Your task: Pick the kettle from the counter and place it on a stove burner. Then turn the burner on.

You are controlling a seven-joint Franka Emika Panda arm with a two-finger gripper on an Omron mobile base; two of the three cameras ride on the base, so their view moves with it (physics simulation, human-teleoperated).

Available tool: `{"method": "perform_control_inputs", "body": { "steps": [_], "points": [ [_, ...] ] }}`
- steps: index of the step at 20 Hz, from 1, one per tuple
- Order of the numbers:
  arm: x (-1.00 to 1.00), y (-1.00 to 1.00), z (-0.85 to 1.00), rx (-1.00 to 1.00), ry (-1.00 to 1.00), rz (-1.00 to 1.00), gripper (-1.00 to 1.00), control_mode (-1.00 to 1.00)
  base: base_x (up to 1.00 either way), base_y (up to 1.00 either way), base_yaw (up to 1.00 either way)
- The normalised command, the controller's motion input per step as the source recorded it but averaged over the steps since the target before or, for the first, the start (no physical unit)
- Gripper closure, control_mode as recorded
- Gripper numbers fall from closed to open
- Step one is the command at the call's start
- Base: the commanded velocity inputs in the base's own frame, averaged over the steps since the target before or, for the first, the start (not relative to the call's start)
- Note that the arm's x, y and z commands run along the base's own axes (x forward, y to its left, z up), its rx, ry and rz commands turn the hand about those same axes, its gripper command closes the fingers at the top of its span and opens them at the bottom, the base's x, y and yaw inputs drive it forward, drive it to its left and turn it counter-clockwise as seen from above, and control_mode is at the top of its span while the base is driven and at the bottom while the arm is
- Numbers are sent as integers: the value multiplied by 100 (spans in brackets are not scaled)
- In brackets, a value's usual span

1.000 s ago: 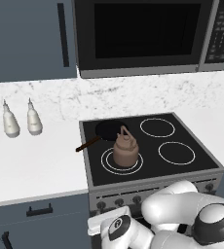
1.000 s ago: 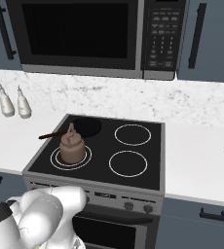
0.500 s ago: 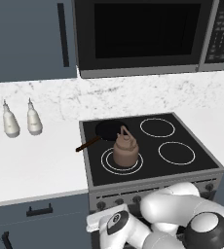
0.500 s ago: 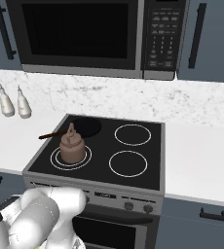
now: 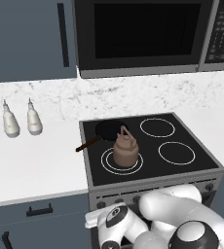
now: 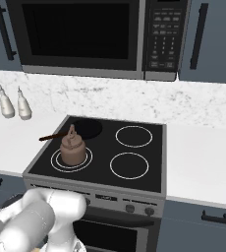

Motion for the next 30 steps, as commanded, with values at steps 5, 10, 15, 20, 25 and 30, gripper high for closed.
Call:
{"method": "perform_control_inputs", "body": {
  "steps": [5, 10, 15, 20, 25, 30],
  "points": [
    [23, -4, -34, 9, 5, 4, -100, -100, 0, 0, 0],
    [17, 0, -24, 7, 1, 4, -100, -100, 0, 0, 0],
    [18, 0, -5, 3, 0, 4, -100, -100, 0, 0, 0],
    [18, 0, -3, 0, 0, 3, -100, -100, 0, 0, 0],
    [2, 3, 1, 0, -4, 0, -100, -100, 0, 0, 0],
    [5, 0, 23, 0, -2, 1, -100, -100, 0, 0, 0]
  ]
}}
